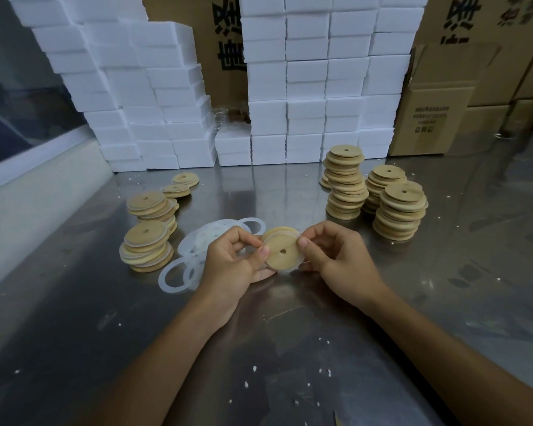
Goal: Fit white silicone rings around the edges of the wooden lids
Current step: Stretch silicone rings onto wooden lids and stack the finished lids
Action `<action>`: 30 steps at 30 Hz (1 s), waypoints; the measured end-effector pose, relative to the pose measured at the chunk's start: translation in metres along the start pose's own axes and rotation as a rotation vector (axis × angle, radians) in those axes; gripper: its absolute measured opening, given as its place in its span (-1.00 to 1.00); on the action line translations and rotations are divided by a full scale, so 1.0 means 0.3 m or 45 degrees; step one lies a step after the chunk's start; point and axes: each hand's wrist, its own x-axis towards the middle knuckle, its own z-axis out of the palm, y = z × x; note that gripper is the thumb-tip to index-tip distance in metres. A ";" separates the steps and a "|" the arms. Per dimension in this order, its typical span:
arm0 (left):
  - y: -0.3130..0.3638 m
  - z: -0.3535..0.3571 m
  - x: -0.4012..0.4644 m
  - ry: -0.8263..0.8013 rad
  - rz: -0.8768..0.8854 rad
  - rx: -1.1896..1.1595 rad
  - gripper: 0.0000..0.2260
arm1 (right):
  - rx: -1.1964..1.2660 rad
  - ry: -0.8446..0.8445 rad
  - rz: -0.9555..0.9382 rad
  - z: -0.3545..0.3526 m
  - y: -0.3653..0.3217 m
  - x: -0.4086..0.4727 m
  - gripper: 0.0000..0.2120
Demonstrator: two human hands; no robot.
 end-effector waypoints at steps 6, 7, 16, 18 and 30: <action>-0.011 0.023 -0.012 0.013 0.411 0.553 -0.78 | -0.537 0.155 -0.527 0.006 -0.008 -0.017 -0.93; -0.010 0.024 -0.014 0.015 0.504 0.638 -0.78 | -0.619 0.146 -0.631 0.008 -0.011 -0.020 -0.92; 0.013 0.037 -0.019 0.074 0.672 0.674 -0.68 | -0.370 0.235 -0.521 0.028 -0.009 -0.019 -0.95; 0.013 0.036 -0.019 0.073 0.682 0.683 -0.70 | -0.311 0.275 -0.480 0.030 -0.006 -0.017 -0.95; 0.010 0.023 -0.008 0.039 0.451 0.444 -0.68 | -0.059 0.166 -0.304 0.003 0.008 0.005 -0.95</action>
